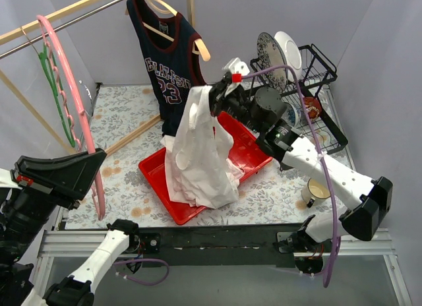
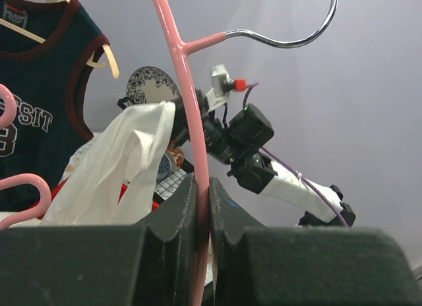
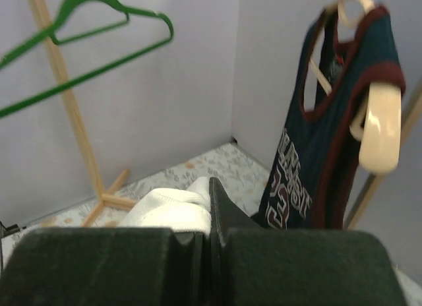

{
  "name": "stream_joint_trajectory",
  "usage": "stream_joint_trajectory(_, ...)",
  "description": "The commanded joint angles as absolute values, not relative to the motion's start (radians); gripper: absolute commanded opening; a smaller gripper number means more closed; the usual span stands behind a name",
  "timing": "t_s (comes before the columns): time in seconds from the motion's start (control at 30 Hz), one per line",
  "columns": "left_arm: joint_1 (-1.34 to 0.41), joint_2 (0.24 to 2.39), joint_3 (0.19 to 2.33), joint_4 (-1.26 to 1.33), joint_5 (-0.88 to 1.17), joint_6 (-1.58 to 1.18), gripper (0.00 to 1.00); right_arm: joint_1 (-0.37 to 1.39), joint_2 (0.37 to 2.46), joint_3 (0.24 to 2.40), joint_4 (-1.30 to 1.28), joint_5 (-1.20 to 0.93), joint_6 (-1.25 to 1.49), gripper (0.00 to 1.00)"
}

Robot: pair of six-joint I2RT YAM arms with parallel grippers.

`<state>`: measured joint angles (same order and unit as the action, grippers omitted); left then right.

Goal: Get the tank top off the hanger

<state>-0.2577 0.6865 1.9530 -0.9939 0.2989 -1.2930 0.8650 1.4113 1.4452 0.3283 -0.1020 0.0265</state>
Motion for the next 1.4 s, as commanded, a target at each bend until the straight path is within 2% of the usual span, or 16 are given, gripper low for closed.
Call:
stream_joint_trajectory(0.0, -0.261, 0.722, 1.939, -0.963, 0.261, -1.292, 0.00, 0.864, 1.318, 1.248, 0.270, 0.070, 0.096, 0.01)
stream_joint_trajectory(0.1, -0.261, 0.730, 1.933, -0.953, 0.273, -1.298, 0.00, 0.864, 1.269, 1.031, 0.294, 0.168, 0.228, 0.01)
stream_joint_trajectory(0.27, -0.262, 0.703, 1.879, -0.884, 0.310, -1.319, 0.00, 0.864, 1.328, 0.943, 0.190, 0.239, 0.376, 0.02)
stream_joint_trajectory(0.33, -0.261, 0.693, 1.856, -0.873, 0.305, -1.322, 0.00, 0.862, 1.351, 0.953, 0.144, 0.221, 0.393, 0.18)
stream_joint_trajectory(0.37, -0.262, 0.690, 1.850, -0.862, 0.302, -1.325, 0.00, 0.862, 1.368, 0.965, 0.123, 0.216, 0.390, 0.37)
stream_joint_trajectory(0.43, -0.262, 0.680, 1.830, -0.851, 0.296, -1.328, 0.00, 0.862, 1.377, 1.026, 0.028, 0.209, 0.350, 0.51)
stream_joint_trajectory(0.53, -0.262, 0.667, 1.809, -0.835, 0.278, -1.335, 0.00, 0.862, 1.373, 1.081, -0.078, 0.175, 0.289, 0.85)
stream_joint_trajectory(0.57, -0.261, 0.664, 1.792, -0.821, 0.273, -1.336, 0.00, 0.864, 1.368, 1.092, -0.106, 0.140, 0.276, 0.92)
stream_joint_trajectory(0.73, -0.262, 0.724, 1.862, -0.788, 0.251, -1.397, 0.00, 0.864, 1.371, 1.164, -0.280, 0.071, 0.177, 0.90)
stream_joint_trajectory(0.8, -0.262, 0.767, 1.893, -0.759, 0.281, -1.433, 0.00, 0.864, 1.370, 1.189, -0.365, -0.024, 0.144, 0.89)
stream_joint_trajectory(0.97, -0.262, 0.712, 1.717, -0.571, 0.348, -1.647, 0.00, 0.868, 1.362, 1.140, -0.408, -0.254, 0.156, 0.84)
stream_joint_trajectory(1.03, -0.261, 0.707, 1.677, -0.548, 0.370, -1.670, 0.00, 0.879, 1.362, 1.126, -0.405, -0.245, 0.179, 0.83)
stream_joint_trajectory(1.2, -0.262, 0.776, 1.787, -0.706, 0.347, -1.759, 0.00, 0.887, 1.390, 1.153, -0.455, -0.242, 0.127, 0.84)
stream_joint_trajectory(1.37, -0.262, 0.666, 1.620, -0.634, 0.272, -2.003, 0.00, 0.891, 1.428, 1.143, -0.476, -0.267, 0.107, 0.84)
